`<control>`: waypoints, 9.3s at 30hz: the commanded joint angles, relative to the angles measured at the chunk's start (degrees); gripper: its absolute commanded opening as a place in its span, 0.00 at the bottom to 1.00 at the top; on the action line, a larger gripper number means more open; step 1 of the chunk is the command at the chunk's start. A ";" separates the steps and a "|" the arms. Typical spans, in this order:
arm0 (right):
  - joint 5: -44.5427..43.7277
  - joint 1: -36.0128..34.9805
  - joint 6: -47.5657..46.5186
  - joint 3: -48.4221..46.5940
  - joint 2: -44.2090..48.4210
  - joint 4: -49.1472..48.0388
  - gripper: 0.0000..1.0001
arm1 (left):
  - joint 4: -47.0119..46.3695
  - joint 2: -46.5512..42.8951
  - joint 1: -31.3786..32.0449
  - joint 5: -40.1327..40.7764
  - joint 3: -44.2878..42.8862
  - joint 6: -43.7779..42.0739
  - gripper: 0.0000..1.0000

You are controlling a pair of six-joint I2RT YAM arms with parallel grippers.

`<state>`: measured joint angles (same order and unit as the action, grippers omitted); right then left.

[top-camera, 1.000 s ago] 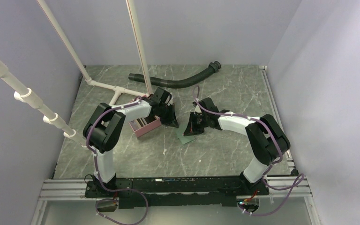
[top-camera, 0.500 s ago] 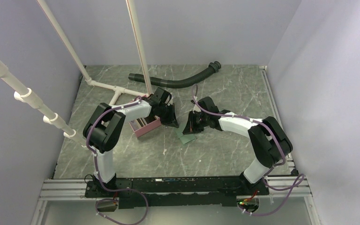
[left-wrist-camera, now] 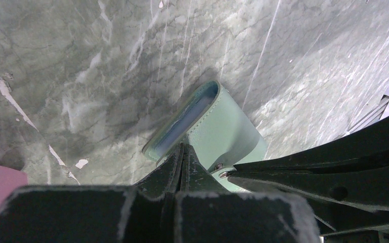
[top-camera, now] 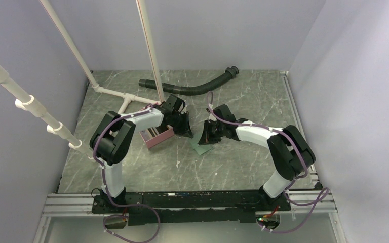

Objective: Put the credit cards into the card holder
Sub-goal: Close the card holder at the center of the board, then move the card holder to the corner of the board, then reset both arms

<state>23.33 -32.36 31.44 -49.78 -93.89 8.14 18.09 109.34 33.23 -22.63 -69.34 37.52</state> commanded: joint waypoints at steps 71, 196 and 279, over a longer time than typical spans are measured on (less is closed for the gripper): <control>-11.64 -0.68 0.85 17.08 -5.17 -18.08 0.00 | -0.73 -8.89 0.72 -11.64 3.70 2.85 0.00; -19.18 -6.82 -6.70 -2.12 -10.09 7.18 0.00 | 8.49 14.94 4.36 4.75 2.49 1.59 0.00; -46.41 18.89 -11.09 -48.98 -0.17 37.70 1.00 | 32.12 -46.49 -0.63 2.65 -15.32 -10.55 0.64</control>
<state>-21.12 0.89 19.07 -115.98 -120.86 47.99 51.31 62.11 32.80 -21.15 -78.19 31.05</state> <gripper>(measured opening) 0.994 0.634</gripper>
